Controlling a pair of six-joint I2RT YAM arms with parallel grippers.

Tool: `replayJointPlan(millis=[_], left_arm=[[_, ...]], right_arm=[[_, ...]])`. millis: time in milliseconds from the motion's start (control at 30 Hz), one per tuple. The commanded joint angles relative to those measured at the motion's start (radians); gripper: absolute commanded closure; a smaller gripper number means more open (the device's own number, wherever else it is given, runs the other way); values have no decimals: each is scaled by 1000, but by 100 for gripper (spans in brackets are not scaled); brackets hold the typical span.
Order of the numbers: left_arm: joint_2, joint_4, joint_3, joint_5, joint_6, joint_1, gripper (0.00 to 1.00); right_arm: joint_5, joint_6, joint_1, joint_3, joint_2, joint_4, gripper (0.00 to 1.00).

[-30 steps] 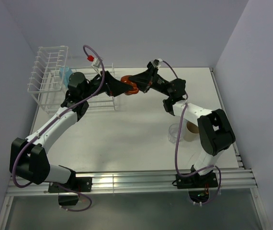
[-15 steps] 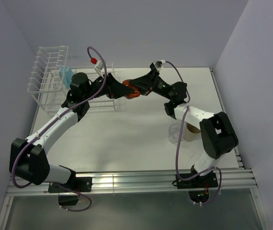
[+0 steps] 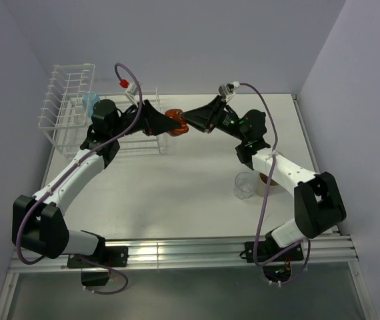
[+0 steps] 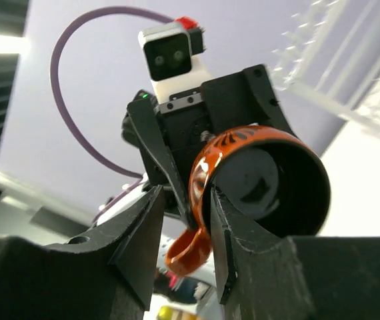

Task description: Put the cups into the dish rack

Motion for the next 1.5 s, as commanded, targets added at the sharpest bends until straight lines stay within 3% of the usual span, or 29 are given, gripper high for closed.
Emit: replayJointPlan(millis=[0,167,467,700,933,1300,1467], left_arm=[[-27,-5,11,-25,-6,40,100],[-34,-28,19,-25,6,60,100],[-17,-155,97,-51,50,134,100],[98,-512,370,-304,212,160,100],[346,-764,646,-638,302,160,100],[703,-1021,1109,-882,379,160,100],[782,-1049,1151,-925,382,162,100]], right_arm=[[64,-123,-17,11,-89,-106,59],[133,-251,-17,31,-123,-293,58],[248,-360,-39,12,-143,-454,58],[343,-498,-42,25,-186,-621,58],[391,-582,-40,47,-217,-730,58],[380,-634,-42,54,-181,-767,58],[369,-643,-40,54,-155,-766,58]])
